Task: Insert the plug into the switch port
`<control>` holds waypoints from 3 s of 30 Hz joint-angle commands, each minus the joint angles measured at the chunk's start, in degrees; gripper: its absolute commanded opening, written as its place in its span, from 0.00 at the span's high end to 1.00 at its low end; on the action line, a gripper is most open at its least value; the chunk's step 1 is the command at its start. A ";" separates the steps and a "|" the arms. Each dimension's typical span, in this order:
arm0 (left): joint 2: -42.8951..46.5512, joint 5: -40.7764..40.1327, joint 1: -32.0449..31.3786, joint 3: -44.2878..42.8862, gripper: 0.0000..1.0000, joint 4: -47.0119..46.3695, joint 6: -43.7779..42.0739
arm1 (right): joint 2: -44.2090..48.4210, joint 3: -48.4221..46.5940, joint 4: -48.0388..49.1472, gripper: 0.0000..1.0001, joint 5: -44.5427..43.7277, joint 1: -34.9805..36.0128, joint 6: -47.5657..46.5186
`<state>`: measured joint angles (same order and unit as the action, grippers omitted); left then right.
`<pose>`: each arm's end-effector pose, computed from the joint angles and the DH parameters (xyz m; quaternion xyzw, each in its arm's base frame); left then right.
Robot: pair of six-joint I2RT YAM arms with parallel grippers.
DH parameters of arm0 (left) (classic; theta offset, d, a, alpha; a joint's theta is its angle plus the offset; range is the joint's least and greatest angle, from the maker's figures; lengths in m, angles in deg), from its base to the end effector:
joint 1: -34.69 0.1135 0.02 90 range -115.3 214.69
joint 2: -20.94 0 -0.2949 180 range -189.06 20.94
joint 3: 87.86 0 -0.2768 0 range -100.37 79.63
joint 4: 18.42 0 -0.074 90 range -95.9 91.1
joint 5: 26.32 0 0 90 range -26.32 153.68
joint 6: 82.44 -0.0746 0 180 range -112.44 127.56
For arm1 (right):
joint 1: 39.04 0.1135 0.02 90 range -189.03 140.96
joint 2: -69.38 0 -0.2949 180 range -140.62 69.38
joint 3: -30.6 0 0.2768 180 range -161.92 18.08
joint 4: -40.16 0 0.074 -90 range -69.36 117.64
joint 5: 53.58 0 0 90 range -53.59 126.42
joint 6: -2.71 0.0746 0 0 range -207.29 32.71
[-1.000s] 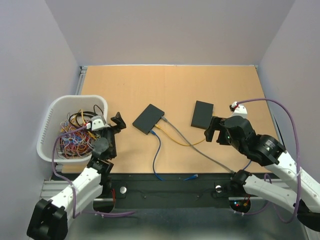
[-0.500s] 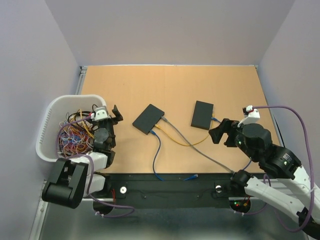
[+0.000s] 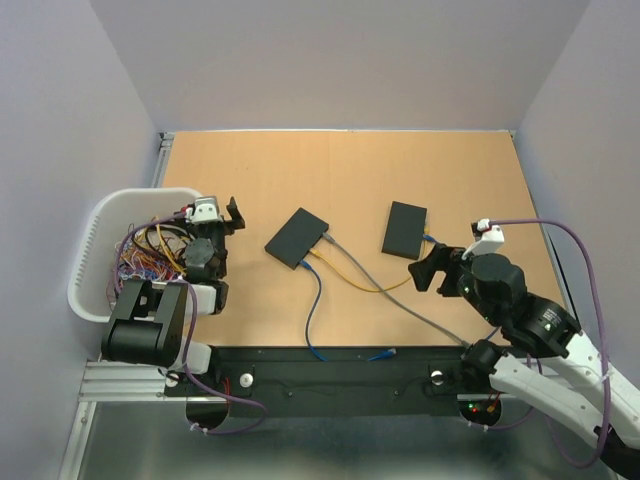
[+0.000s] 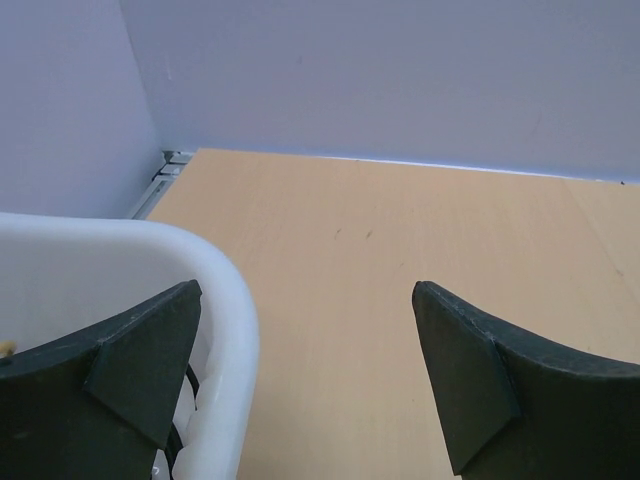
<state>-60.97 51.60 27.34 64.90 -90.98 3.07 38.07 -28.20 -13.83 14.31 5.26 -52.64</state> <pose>0.2781 -0.0201 0.2248 -0.0242 0.5909 0.0418 0.8053 0.1210 0.0789 0.3307 0.0303 0.8401 0.2025 0.5023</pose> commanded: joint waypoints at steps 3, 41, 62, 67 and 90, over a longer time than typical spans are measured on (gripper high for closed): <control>-1.59 -1.98 2.43 1.18 0.01 -4.12 0.18 | 0.82 3.56 9.83 0.00 -10.65 0.09 3.04; -1.59 -1.81 2.52 1.19 0.01 -4.22 -0.08 | -60.80 33.63 118.11 0.00 28.78 -44.73 -30.89; -1.68 -1.72 2.43 1.19 0.01 -4.31 0.01 | -60.80 33.54 118.11 0.00 27.21 -45.88 -30.79; -1.59 -1.72 2.43 1.19 0.01 -4.31 -0.08 | -60.89 33.62 118.11 0.00 27.21 -45.88 -30.79; -1.68 -1.72 2.43 1.27 0.01 -4.31 0.01 | -60.89 33.54 118.11 0.00 27.29 -45.88 -30.70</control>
<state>-61.01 52.30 27.58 64.90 -90.91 2.83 -23.48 6.33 99.32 41.21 -40.25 -83.17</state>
